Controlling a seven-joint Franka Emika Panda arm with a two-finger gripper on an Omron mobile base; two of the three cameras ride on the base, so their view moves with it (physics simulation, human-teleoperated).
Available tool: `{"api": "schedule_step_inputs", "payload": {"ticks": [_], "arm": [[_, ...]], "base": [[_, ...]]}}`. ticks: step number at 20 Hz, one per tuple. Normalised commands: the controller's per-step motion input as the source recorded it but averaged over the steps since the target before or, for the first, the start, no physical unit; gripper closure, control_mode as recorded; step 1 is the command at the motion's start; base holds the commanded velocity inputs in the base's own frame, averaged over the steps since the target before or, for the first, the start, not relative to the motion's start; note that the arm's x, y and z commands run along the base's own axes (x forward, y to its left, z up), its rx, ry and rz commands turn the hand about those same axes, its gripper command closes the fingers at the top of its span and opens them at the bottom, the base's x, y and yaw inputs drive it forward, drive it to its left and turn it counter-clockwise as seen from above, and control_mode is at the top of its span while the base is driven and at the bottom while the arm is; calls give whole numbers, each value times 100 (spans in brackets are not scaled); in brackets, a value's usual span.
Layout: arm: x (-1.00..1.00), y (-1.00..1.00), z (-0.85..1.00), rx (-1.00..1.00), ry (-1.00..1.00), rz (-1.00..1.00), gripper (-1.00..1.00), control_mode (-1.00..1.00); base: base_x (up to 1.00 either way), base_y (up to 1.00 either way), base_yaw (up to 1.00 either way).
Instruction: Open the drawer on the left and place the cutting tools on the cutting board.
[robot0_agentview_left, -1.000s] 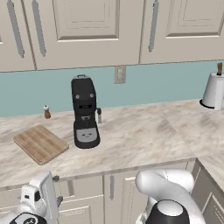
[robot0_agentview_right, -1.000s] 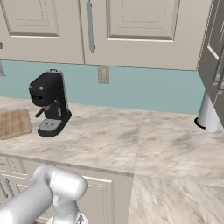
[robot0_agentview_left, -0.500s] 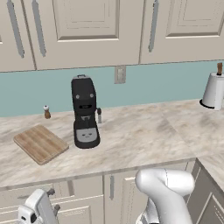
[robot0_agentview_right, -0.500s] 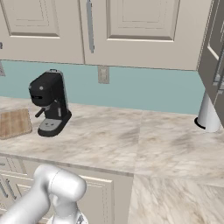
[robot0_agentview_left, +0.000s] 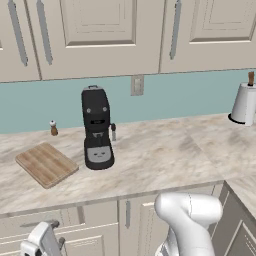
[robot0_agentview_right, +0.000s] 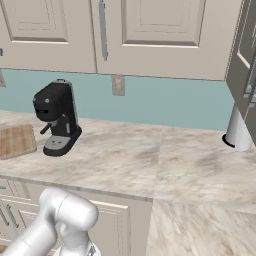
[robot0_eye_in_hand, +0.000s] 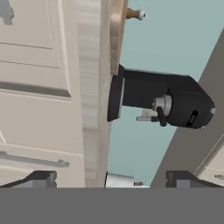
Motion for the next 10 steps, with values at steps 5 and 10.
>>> {"api": "schedule_step_inputs", "payload": {"ticks": [5, 10], "arm": [[28, 5, -30, 6, 0, 19, -100, -100], [41, 8, -31, 9, 0, 25, -100, -100]], "base": [[0, 0, 0], [0, 0, 0]]}}
